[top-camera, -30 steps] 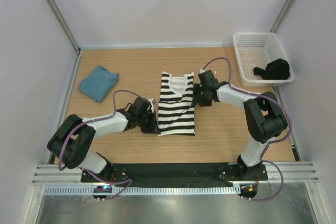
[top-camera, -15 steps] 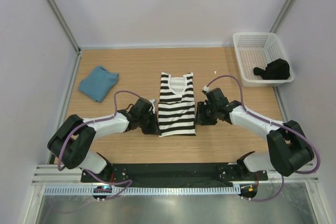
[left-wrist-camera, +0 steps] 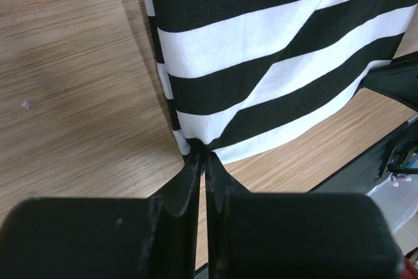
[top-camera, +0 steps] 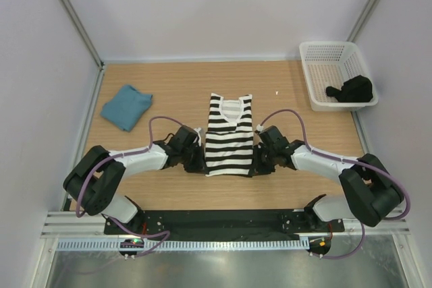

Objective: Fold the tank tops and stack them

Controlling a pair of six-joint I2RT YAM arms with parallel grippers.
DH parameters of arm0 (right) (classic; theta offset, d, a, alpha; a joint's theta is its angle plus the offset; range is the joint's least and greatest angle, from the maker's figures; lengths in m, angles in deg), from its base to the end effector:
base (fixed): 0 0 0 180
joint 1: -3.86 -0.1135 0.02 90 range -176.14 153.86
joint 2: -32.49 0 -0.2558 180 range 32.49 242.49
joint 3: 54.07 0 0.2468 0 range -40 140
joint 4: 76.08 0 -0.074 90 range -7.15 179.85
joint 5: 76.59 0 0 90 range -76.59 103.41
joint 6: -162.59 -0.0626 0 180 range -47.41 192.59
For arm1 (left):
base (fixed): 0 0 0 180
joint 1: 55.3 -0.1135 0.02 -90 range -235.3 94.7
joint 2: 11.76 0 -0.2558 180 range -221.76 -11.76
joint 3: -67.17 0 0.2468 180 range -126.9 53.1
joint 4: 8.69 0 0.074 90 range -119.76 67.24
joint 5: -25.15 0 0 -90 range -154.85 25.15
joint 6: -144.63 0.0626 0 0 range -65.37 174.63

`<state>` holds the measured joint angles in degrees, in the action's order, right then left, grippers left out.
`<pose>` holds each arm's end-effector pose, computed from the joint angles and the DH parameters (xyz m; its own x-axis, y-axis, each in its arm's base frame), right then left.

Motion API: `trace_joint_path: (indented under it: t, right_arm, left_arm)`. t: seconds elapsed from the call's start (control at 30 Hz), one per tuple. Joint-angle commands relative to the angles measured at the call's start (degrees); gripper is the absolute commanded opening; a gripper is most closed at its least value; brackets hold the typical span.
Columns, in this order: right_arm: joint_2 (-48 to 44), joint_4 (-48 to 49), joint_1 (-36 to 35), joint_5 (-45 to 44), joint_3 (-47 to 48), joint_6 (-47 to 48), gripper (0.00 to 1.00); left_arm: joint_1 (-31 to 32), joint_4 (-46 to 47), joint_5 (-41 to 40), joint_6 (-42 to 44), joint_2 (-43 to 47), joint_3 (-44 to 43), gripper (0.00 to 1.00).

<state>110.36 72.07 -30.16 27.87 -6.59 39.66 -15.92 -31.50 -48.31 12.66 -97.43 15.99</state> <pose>0.1917 0.1483 0.1196 -0.9625 -0.0146 -0.2708 -0.1369 0.8882 0.4387 0.2024 -0.1892 0.1160 -0.9698 -0.0333 -0.2415 0.1056 0.8354 -0.5394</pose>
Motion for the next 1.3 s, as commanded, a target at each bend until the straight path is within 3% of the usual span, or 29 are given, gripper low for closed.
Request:
trace_joint_path:
  t: [0.0, 0.17, 0.47, 0.57, 0.67, 0.77, 1.2, 1.23, 1.27]
  right_arm:
    - [-1.7, 0.9, -0.3, -0.9, -1.9, -2.3, 0.10]
    - [-5.2, -2.3, -0.3, -4.3, -3.1, -2.3, 0.07]
    - [-3.4, -4.5, -0.3, -6.8, -2.8, -3.5, 0.01]
    - [-3.2, -4.4, -0.4, -7.0, -2.2, -3.1, 0.01]
    - [-1.8, -5.1, -0.5, -7.3, -0.3, -1.8, 0.01]
    - [-0.3, -5.8, -0.7, -7.2, 1.4, -1.0, 0.01]
    - [-0.8, -5.8, -0.7, -7.1, 1.0, -0.7, 0.01]
    - [-0.9, -6.0, -0.8, -7.2, 1.1, -0.8, 0.01]
    - [-1.1, -6.3, -0.8, -7.3, 1.1, -0.8, 0.01]
  left_arm:
    - [0.5, -0.2, -0.8, 0.0, -0.9, -0.9, 0.05]
    - [0.5, -0.3, -1.0, 0.0, -0.7, -0.5, 0.04]
    - [0.5, -1.1, -2.4, 0.0, 1.1, 0.7, 0.05]
    - [0.5, -1.2, -2.2, -0.1, 1.7, 1.2, 0.14]
    - [0.5, -1.0, -2.4, -0.3, 2.9, 1.7, 0.36]
    - [0.4, -0.9, -2.2, -0.7, 4.4, 2.4, 0.44]
    - [2.0, 3.6, 1.2, -3.3, 2.0, 2.8, 0.43]
    - [2.1, 4.0, 1.3, -3.6, 1.7, 2.7, 0.41]
    - [2.1, 4.2, 1.3, -3.8, 1.4, 2.7, 0.32]
